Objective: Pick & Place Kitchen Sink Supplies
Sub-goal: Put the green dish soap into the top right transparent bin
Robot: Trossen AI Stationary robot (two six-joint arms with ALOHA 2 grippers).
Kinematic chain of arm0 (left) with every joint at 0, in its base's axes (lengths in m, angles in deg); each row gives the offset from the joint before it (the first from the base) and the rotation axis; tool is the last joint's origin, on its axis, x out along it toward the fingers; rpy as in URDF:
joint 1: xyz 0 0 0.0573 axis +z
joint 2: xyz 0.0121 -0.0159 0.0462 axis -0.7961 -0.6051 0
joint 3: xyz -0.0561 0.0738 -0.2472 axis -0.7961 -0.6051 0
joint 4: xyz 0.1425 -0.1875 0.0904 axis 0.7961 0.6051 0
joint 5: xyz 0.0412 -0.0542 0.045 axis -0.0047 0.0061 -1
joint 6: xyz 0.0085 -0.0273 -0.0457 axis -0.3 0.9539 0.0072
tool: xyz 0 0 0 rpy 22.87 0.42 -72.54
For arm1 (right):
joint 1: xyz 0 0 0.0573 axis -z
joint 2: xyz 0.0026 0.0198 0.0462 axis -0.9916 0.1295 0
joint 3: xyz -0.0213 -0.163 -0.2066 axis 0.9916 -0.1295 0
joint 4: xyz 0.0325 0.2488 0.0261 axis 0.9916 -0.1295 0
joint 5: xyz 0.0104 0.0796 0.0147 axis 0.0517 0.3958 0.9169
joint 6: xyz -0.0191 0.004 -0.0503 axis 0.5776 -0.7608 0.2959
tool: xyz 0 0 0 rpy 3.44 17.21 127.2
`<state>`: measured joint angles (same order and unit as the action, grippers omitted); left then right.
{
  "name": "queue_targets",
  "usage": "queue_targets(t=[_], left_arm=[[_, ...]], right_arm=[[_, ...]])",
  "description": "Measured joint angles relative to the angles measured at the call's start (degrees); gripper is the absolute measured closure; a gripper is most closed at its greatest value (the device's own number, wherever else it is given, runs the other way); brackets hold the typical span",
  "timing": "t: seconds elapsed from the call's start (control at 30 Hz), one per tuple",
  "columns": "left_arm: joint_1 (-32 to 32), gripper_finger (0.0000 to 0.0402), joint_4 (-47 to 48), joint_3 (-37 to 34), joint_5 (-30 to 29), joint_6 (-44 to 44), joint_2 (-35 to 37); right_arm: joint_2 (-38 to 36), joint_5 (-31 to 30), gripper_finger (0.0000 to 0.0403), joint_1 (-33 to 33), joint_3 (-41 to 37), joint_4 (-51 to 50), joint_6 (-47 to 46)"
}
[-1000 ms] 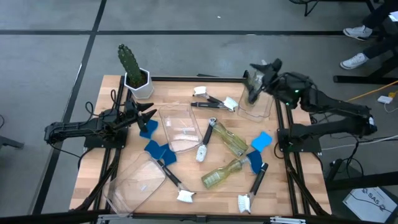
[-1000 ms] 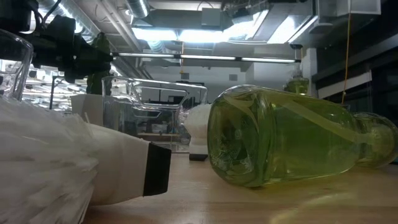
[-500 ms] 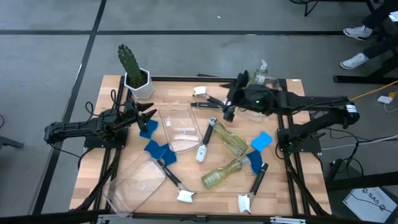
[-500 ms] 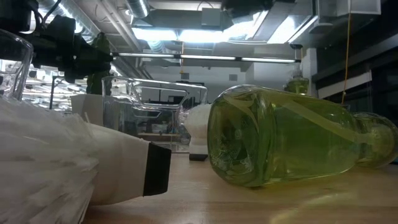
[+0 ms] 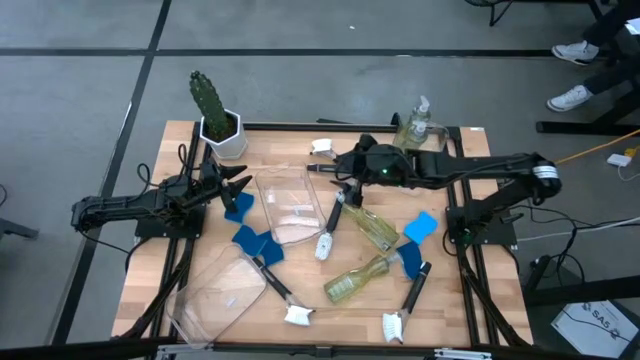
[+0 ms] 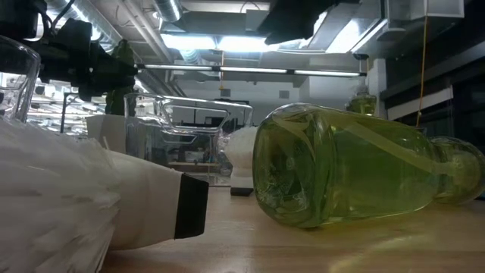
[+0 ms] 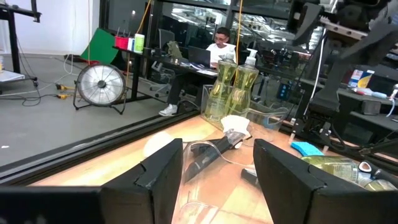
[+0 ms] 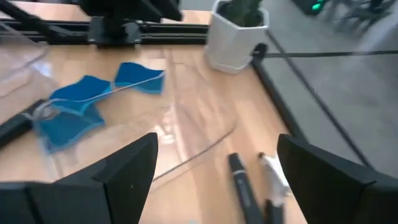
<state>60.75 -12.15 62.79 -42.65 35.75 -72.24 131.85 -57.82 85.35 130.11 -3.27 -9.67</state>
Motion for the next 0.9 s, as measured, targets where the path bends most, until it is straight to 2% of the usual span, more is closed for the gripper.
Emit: queue_targets(t=[0.13,0.43,0.9], left_arm=[[-0.02,0.0211,0.0,-0.02,0.01,0.0,0.02],[-0.02,0.021,0.0,0.0,0.02,0.0,0.02],[0.0,0.0211,0.0,-0.02,0.0,0.02,0.0]], right_arm=[[0.63,0.92,0.0075,-0.03,0.0,0.69,-0.26],[0.63,0.92,0.0075,-0.04,0.0,0.2,-7.11],[0.63,0.74,0.0075,-0.04,0.0,-0.16,-5.36]])
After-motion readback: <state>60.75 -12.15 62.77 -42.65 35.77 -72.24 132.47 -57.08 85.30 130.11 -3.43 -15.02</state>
